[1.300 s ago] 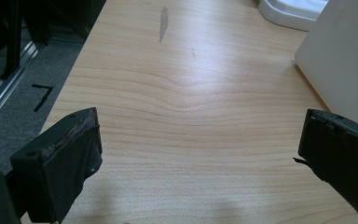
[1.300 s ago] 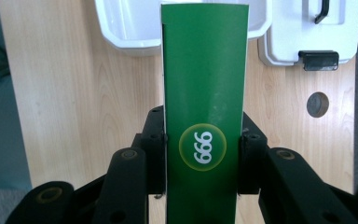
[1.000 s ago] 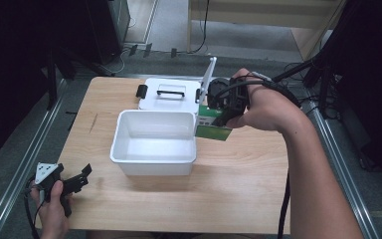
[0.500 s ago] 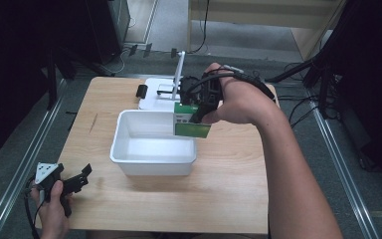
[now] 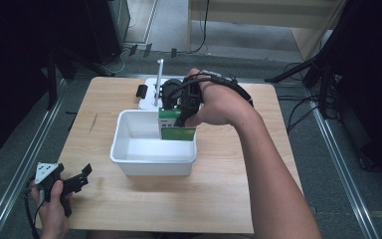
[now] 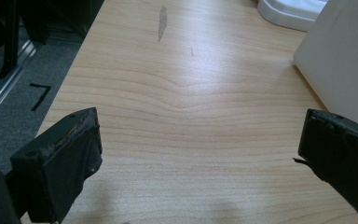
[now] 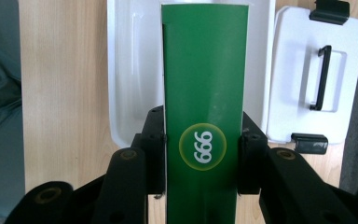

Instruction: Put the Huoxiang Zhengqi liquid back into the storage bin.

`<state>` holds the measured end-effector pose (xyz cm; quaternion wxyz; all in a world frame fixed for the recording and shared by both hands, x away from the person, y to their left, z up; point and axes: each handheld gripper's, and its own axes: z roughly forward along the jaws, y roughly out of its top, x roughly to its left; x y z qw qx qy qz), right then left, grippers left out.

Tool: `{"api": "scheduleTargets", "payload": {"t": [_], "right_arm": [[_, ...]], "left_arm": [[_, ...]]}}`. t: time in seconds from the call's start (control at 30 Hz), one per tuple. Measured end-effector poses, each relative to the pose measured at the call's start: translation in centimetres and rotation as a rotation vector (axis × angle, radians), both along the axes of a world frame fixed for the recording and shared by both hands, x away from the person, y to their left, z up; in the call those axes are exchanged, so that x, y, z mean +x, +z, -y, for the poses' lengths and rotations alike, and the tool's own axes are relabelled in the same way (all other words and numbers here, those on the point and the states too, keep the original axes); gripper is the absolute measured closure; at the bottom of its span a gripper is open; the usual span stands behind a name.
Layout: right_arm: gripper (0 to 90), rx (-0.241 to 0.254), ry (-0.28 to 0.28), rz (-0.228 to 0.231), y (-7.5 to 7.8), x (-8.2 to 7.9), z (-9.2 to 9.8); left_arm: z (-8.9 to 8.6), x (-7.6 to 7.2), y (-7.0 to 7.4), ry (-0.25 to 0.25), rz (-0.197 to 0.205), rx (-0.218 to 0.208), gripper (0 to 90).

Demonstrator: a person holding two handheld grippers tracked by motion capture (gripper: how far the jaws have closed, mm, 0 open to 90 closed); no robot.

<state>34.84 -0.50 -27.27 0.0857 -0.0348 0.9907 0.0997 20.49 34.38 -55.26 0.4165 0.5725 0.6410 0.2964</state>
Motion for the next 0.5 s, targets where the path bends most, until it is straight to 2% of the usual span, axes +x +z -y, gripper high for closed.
{"api": "scheduleTargets", "payload": {"t": [0.2,0.27,0.4,0.5], "right_arm": [[64.0,-0.008,0.002,-0.006,-1.0,0.2,-0.3],[64.0,-0.016,0.038,0.004,-1.5,0.3,-0.2],[64.0,-0.016,0.054,0.008,-2.1,0.4,0.0],[63.9,-0.011,0.046,0.005,-2.6,0.6,0.0]], "left_arm": [[0.0,0.0,0.0,-0.002,-0.001,-0.002,0.1],[0.0,0.0,0.0,-0.002,-0.001,-0.001,0.1],[0.0,0.0,0.0,0.001,-0.001,-0.001,0.1],[0.0,0.0,0.0,0.003,0.000,-0.002,0.1]]}}
